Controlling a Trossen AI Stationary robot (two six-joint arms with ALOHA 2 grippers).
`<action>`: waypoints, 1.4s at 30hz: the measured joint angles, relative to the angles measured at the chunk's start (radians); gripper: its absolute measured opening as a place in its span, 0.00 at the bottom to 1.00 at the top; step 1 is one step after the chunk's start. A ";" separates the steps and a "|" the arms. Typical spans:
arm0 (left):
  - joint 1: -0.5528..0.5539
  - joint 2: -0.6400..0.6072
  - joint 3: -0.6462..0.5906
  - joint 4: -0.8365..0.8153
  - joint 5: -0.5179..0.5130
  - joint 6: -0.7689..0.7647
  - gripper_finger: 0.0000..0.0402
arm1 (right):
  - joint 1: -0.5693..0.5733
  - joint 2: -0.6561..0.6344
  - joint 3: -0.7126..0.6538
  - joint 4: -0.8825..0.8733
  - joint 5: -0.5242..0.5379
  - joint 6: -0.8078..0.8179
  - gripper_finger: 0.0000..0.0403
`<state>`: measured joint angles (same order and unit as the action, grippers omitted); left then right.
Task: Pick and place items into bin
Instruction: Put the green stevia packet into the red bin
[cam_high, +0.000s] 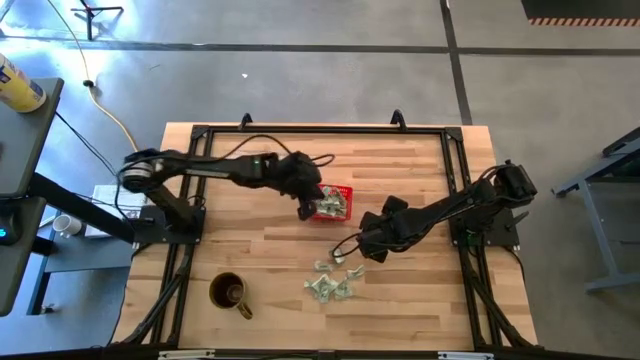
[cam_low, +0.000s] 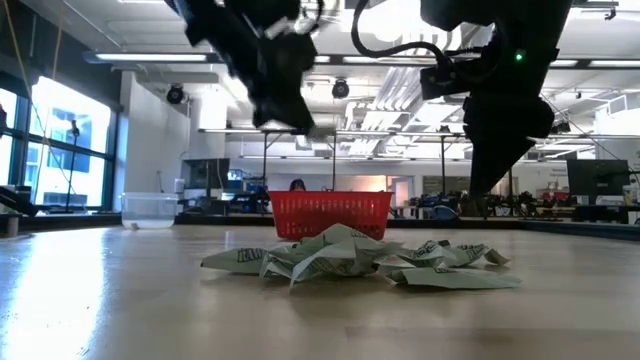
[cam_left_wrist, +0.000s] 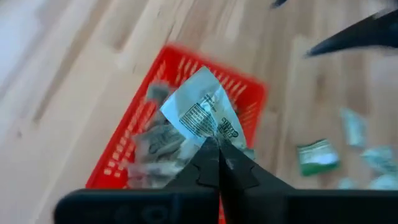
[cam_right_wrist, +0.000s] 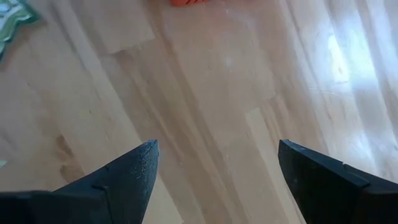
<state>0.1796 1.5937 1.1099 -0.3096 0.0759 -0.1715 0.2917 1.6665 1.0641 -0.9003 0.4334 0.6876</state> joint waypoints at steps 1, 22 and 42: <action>0.006 0.024 -0.001 -0.004 0.011 -0.001 0.11 | 0.007 0.000 0.000 0.003 -0.010 -0.013 0.80; -0.287 -0.176 0.002 -0.348 -0.034 -0.239 0.74 | 0.181 0.086 0.002 0.500 -0.231 -0.533 0.80; -0.469 -0.218 0.002 -0.395 -0.217 -0.419 0.74 | 0.137 0.206 0.003 0.487 -0.349 -0.478 0.47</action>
<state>-0.2890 1.3754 1.1122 -0.7042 -0.1412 -0.5905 0.4291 1.8725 1.0676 -0.4135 0.0844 0.2095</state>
